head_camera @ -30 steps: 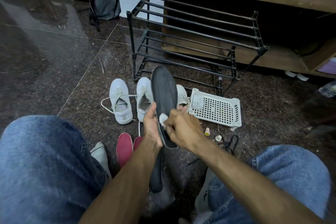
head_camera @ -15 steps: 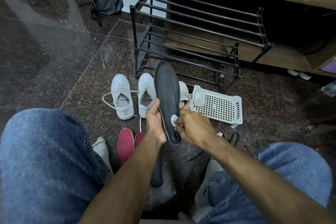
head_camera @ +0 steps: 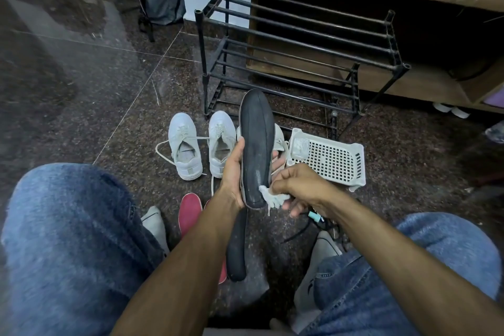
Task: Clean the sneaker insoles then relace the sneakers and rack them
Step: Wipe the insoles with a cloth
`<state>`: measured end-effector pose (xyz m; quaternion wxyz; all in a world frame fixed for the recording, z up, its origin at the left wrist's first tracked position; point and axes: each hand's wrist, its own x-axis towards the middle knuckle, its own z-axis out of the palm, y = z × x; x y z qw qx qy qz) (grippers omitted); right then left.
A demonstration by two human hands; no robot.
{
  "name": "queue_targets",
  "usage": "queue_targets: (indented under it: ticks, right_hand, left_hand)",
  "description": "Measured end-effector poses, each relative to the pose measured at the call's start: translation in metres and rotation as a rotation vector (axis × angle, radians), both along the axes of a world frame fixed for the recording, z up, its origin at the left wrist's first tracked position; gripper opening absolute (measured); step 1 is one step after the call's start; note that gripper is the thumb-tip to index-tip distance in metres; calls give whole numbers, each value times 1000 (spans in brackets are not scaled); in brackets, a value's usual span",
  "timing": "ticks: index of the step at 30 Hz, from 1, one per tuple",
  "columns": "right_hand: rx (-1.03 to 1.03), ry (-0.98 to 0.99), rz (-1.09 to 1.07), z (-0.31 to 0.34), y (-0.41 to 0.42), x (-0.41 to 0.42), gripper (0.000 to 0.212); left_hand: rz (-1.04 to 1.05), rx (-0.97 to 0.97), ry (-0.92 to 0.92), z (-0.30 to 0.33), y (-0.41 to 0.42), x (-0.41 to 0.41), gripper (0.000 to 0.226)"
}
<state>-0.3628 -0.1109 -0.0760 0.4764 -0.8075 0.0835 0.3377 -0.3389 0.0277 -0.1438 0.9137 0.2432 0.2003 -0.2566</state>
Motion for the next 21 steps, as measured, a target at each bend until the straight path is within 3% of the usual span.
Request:
queue_targets:
  ticks: [4,8,12,15,18,21]
  right_hand:
    - [27,-201,-67,-15,6,-4,15]
    - [-236,-567,45,-31,8,-8,13]
    - [-399,-591,387,-30,14,-25,34]
    - [-490,-651,490,-24,14,-19,30]
    - [-572,-682,503,-20,17,-4,23]
    - [-570,-699,329,-16,22,8,18]
  left_hand:
    - [-29,23,-8,-6,-4,-3,71]
    - [1,14,-2,-8,-9,-3,71]
    - [38,40,16,-5,-5,0,72]
    - [35,37,28,-6,-8,-3,74]
    - [10,49,47,-7,-12,-7,80]
    - [36,21,48,-7,-12,-6,68]
